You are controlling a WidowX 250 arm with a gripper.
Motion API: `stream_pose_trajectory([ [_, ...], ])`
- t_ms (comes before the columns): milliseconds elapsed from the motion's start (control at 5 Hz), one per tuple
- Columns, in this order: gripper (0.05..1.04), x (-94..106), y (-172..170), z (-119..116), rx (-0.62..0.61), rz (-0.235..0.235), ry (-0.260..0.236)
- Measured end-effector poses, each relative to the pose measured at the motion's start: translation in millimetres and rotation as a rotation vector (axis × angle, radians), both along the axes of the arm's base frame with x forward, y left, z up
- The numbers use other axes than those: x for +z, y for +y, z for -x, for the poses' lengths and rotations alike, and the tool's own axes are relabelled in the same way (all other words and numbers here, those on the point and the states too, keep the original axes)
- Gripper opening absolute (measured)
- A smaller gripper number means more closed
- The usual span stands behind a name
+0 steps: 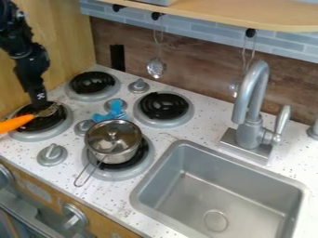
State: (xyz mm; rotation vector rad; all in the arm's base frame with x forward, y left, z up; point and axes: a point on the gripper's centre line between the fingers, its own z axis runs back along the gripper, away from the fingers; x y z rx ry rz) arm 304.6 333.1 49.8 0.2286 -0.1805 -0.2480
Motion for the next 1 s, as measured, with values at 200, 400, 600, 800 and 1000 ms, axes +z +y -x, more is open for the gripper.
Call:
stream_pose_trajectory([
  [200, 1.005, -8.7, 13.8, 18.1, 0.043, -0.004, 0.037],
  [400, 1.005, -14.8, 26.9, 28.0, 0.081, -0.022, 0.085],
  [600, 1.005, -28.1, 31.4, 36.7, 0.086, -0.007, 0.118],
  [800, 1.005, -31.9, 29.8, 39.7, 0.046, -0.004, 0.135],
  [1000, 1.005, -39.8, 20.2, 42.9, 0.015, 0.054, 0.135],
])
